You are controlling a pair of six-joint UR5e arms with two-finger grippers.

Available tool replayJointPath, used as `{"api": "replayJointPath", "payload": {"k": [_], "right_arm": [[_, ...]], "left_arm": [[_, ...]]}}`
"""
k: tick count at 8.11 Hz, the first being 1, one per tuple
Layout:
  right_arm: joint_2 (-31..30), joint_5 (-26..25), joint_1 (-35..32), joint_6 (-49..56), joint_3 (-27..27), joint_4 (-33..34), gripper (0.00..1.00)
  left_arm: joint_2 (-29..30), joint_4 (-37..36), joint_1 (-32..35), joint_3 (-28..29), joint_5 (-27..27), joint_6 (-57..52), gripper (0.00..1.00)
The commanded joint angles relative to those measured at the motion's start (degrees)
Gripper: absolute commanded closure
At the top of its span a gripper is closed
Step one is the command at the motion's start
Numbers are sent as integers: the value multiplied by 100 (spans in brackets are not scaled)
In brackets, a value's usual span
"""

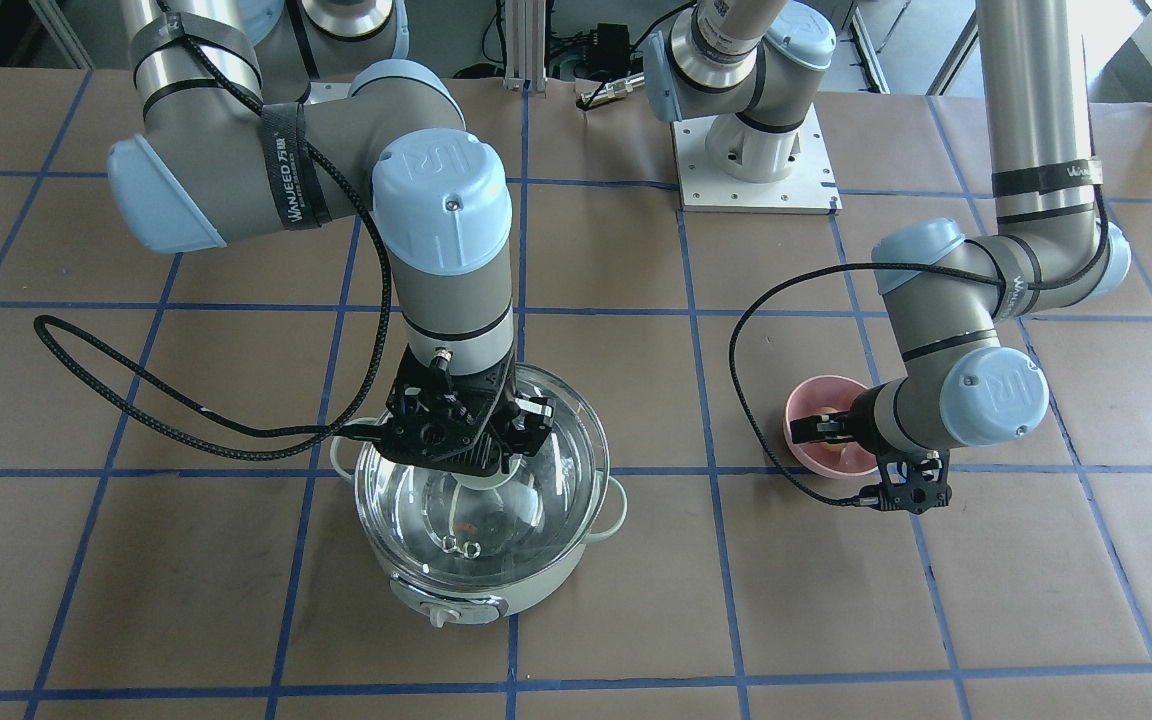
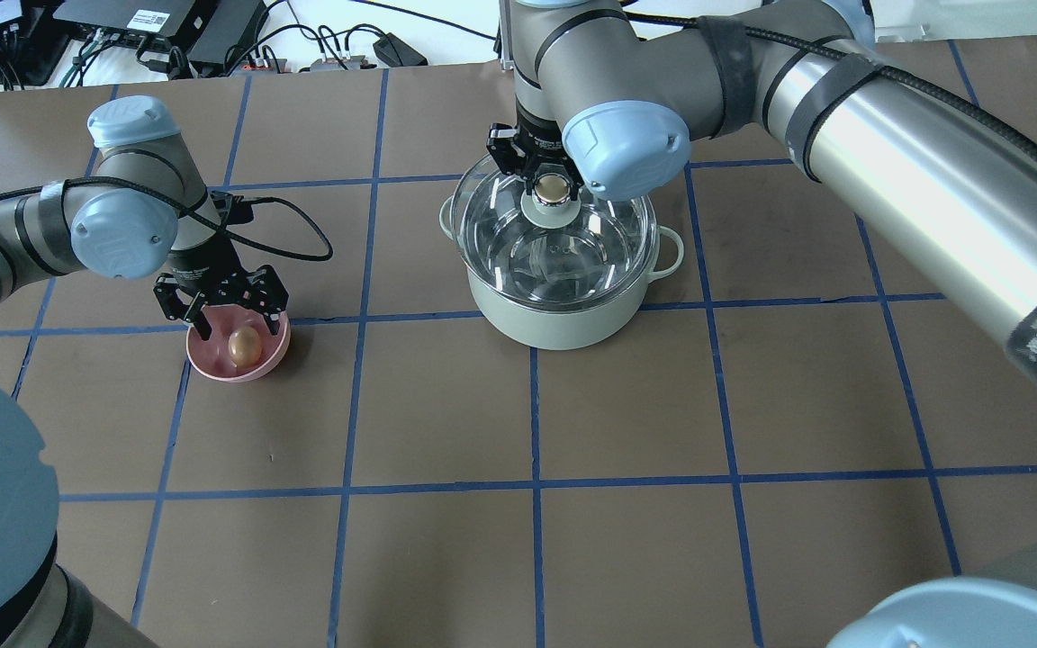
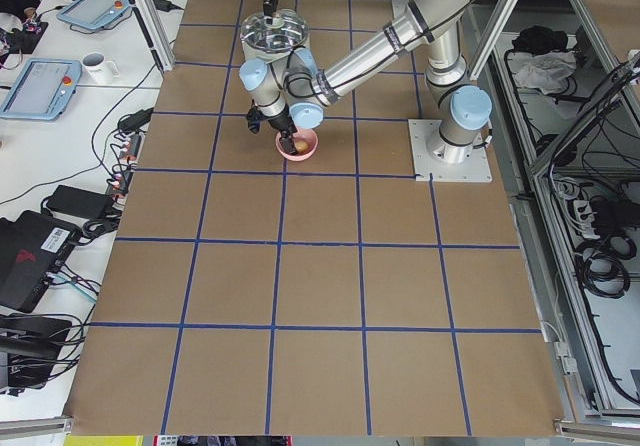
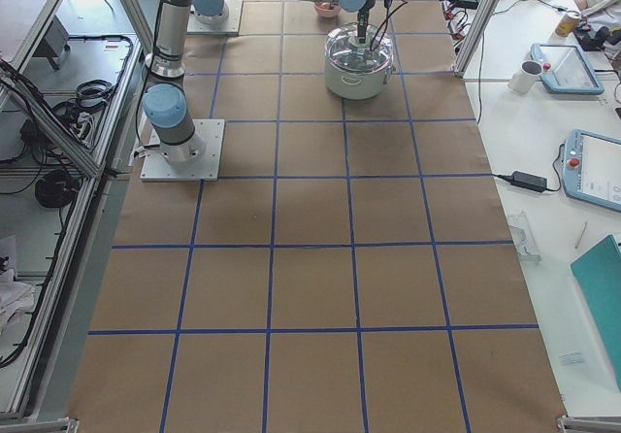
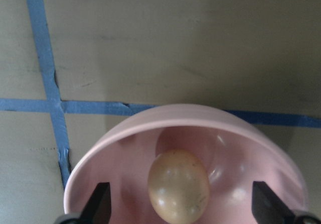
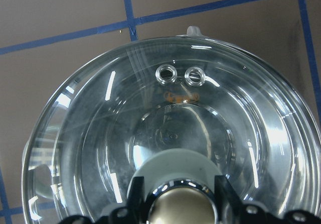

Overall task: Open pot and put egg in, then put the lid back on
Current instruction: 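Close the left gripper on the egg while the right gripper grips the lid knob, then lift the glass lid off and set it beyond the pot with the right gripper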

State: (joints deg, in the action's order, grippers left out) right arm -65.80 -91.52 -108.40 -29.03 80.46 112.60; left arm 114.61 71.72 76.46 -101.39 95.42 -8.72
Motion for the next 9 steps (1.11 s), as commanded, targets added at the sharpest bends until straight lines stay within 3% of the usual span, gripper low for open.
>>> {"api": "replayJointPath", "payload": {"k": [1,2,4,5,8,9], "right_arm": [[-187,21,143,300,-240,-456,100],[-240,-23,336,632,-241,-589,100],[-538,3,1124,1754,-241,-1124,100],[-644,3,1546,2370,-232,-1257,100],[-741,-67,2365,3865,-215,-1443,100],[-750,-102,2594,4201,-162,-1443,100]], "left_arm": [[70,0,-9,-3,-32,-7,1],[105,17,0,-3,-32,-7,4],[132,26,0,-3,-23,-16,25],[132,35,0,-3,-23,-16,27],[123,61,0,5,-41,-51,63],[123,61,0,14,-41,-60,63]]}}
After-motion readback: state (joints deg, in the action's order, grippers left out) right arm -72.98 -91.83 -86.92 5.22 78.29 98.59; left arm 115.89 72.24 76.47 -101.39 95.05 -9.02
